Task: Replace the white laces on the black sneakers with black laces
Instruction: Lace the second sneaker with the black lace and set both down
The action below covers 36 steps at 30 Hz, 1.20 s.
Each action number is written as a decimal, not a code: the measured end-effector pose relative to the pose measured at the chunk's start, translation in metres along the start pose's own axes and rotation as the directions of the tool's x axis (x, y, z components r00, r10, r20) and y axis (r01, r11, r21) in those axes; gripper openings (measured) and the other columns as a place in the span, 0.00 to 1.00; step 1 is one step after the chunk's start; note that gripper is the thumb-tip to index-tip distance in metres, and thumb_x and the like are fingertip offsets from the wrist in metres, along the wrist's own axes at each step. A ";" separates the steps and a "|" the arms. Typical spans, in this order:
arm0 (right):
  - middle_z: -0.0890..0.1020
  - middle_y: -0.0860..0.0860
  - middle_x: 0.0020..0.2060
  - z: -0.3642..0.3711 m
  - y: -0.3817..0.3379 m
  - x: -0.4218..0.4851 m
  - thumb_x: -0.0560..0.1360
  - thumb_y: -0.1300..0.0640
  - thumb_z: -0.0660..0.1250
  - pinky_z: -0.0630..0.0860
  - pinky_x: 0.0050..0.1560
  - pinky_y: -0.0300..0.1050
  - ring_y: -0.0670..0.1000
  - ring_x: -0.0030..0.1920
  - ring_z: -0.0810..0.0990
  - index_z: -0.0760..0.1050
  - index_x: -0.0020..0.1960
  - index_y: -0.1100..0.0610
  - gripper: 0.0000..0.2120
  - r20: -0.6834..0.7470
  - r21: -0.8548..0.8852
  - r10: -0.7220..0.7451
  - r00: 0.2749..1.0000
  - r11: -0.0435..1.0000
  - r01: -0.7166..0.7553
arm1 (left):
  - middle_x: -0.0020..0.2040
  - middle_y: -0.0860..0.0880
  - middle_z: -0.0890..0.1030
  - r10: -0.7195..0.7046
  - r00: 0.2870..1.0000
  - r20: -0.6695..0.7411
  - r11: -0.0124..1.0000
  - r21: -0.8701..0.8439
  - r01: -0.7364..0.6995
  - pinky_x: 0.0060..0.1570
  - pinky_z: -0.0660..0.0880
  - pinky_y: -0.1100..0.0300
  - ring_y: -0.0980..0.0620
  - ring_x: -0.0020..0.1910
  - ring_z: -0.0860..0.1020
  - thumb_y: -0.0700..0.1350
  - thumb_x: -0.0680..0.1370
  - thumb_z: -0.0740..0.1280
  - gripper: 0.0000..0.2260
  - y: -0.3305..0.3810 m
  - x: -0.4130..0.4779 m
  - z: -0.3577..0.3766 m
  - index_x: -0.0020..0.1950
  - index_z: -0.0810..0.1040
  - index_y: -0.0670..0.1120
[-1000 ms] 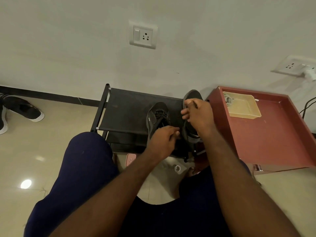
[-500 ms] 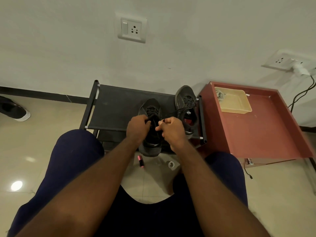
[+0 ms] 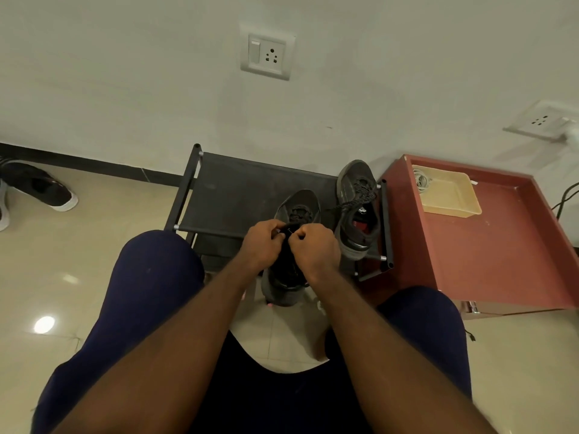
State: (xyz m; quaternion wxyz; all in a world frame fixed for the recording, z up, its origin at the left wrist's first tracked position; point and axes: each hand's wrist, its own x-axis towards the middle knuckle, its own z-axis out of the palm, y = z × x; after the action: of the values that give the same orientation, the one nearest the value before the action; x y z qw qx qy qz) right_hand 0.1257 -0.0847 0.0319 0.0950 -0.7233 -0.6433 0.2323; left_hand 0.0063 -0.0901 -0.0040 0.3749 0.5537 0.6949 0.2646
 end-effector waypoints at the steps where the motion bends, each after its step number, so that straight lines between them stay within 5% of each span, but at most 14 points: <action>1: 0.82 0.50 0.37 0.000 0.001 -0.001 0.74 0.51 0.67 0.76 0.38 0.46 0.54 0.40 0.81 0.79 0.39 0.52 0.07 -0.002 -0.011 0.002 1.000 1.000 -0.002 | 0.52 0.45 0.83 0.004 1.000 0.006 1.000 -0.013 -0.004 0.52 0.77 0.54 0.47 0.51 0.80 0.39 0.79 0.64 0.10 0.000 -0.001 0.001 0.59 0.81 0.44; 8: 0.81 0.50 0.37 -0.001 0.005 0.004 0.76 0.51 0.66 0.72 0.37 0.45 0.54 0.41 0.81 0.75 0.37 0.51 0.10 -0.008 -0.046 -0.009 1.000 0.999 0.008 | 0.51 0.45 0.83 0.011 0.999 0.033 0.999 -0.034 -0.010 0.55 0.78 0.49 0.47 0.51 0.80 0.40 0.80 0.64 0.11 0.000 0.000 0.002 0.61 0.80 0.46; 13: 0.83 0.50 0.40 0.004 0.007 0.006 0.78 0.51 0.64 0.79 0.41 0.48 0.53 0.42 0.81 0.80 0.43 0.53 0.10 0.004 -0.053 -0.094 0.996 0.994 0.094 | 0.47 0.45 0.83 0.013 1.000 0.022 0.999 -0.042 -0.012 0.53 0.78 0.49 0.47 0.48 0.81 0.40 0.80 0.64 0.11 -0.003 0.000 -0.001 0.60 0.81 0.47; 20: 0.83 0.51 0.41 0.011 0.011 0.009 0.80 0.50 0.62 0.76 0.40 0.47 0.54 0.43 0.81 0.80 0.43 0.53 0.12 -0.021 -0.067 -0.077 0.997 0.995 0.076 | 0.54 0.48 0.83 0.032 0.999 0.034 0.999 -0.039 -0.030 0.56 0.77 0.53 0.49 0.53 0.80 0.43 0.79 0.66 0.12 -0.002 -0.002 0.001 0.62 0.80 0.48; 25: 0.82 0.50 0.39 0.007 0.015 0.013 0.79 0.50 0.63 0.73 0.39 0.45 0.53 0.42 0.80 0.77 0.40 0.52 0.11 0.079 -0.021 -0.108 0.991 0.994 0.110 | 0.45 0.48 0.83 -0.086 0.994 0.060 0.901 -0.422 0.104 0.44 0.75 0.62 0.54 0.44 0.80 0.44 0.82 0.64 0.09 -0.004 -0.002 0.006 0.53 0.83 0.44; 28: 0.80 0.50 0.33 -0.001 0.017 0.016 0.77 0.54 0.64 0.75 0.38 0.47 0.54 0.38 0.81 0.75 0.35 0.53 0.12 0.197 -0.018 -0.138 0.971 0.989 0.145 | 0.37 0.49 0.79 -0.154 0.984 0.089 0.840 -0.512 0.178 0.38 0.72 0.62 0.56 0.37 0.75 0.44 0.81 0.66 0.07 -0.002 0.004 0.011 0.45 0.80 0.44; 32: 0.81 0.54 0.31 -0.006 0.018 0.014 0.76 0.56 0.62 0.83 0.40 0.55 0.56 0.35 0.83 0.73 0.31 0.54 0.14 0.247 -0.056 -0.114 0.962 0.990 0.132 | 0.38 0.47 0.78 -0.178 0.974 0.139 0.867 -0.447 0.222 0.38 0.71 0.60 0.54 0.37 0.74 0.43 0.81 0.65 0.09 -0.006 0.011 0.018 0.44 0.79 0.41; 36: 0.78 0.51 0.29 -0.007 0.013 0.012 0.74 0.54 0.65 0.76 0.34 0.47 0.54 0.35 0.80 0.73 0.30 0.55 0.14 0.214 -0.106 -0.104 0.971 0.986 0.129 | 0.38 0.46 0.76 -0.181 0.983 0.045 0.928 -0.325 0.185 0.41 0.69 0.56 0.51 0.37 0.73 0.44 0.83 0.62 0.11 -0.005 0.014 0.020 0.44 0.77 0.39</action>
State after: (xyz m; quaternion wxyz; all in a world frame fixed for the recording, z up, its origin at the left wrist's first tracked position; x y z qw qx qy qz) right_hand 0.1409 -0.0738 0.0296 -0.0024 -0.6606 -0.7037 0.2617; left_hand 0.0187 -0.0783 -0.0226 0.4894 0.4184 0.6873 0.3363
